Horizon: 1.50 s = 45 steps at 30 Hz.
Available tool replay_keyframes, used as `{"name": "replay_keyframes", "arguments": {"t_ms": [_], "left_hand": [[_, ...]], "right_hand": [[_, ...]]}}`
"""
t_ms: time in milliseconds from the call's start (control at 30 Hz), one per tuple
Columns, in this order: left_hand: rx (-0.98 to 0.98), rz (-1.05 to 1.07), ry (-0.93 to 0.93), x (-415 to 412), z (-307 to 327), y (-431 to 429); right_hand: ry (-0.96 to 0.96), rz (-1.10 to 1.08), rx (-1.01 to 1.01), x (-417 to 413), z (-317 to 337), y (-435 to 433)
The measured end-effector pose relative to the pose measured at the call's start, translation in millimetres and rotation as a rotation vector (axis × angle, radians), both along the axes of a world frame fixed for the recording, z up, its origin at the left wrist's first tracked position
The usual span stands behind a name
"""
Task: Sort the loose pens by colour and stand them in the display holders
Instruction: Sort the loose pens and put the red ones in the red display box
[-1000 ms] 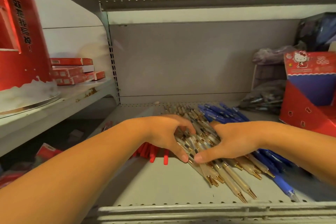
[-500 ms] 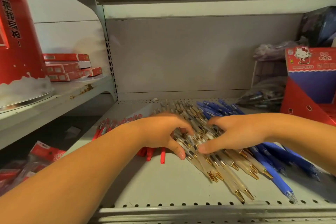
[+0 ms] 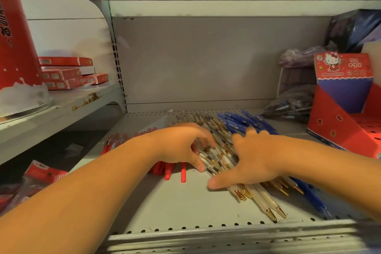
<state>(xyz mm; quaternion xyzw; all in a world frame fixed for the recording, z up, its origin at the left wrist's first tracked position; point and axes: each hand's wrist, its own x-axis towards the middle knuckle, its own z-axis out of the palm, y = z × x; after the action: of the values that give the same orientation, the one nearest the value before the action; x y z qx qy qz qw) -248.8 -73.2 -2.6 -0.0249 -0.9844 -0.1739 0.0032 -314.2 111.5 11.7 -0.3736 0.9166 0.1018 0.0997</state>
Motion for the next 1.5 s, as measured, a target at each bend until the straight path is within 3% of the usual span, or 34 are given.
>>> {"name": "replay_keyframes", "arguments": {"t_ms": [100,233,367,900,1133,1267,1500], "left_hand": [[0.030,0.049,-0.032,1.9,-1.1,-3.6],[0.114,0.189,-0.213,5.9,-0.5,-12.0],[0.065,0.241,-0.293,5.4,1.7,-17.2],[-0.263,0.277,-0.088,-2.9,1.2,-9.4],[-0.194,0.320,-0.137,-5.9,-6.1,-12.3],[-0.070,0.326,-0.212,-4.8,-5.5,-10.7],[-0.092,0.404,-0.207,-3.1,-1.6,-5.2]], "right_hand": [[-0.021,-0.036,0.050,-0.6,-1.0,-7.6],[-0.051,-0.052,0.064,-10.6,4.5,-7.3],[-0.089,-0.062,0.054,-16.4,0.2,-10.3],[-0.128,-0.093,-0.036,-22.0,1.4,-19.9],[-0.125,-0.072,-0.009,-25.1,5.5,-24.7],[-0.120,-0.093,-0.068,-29.7,8.7,-24.5],[-0.149,-0.124,-0.203,-46.1,23.1,-13.9]]}}
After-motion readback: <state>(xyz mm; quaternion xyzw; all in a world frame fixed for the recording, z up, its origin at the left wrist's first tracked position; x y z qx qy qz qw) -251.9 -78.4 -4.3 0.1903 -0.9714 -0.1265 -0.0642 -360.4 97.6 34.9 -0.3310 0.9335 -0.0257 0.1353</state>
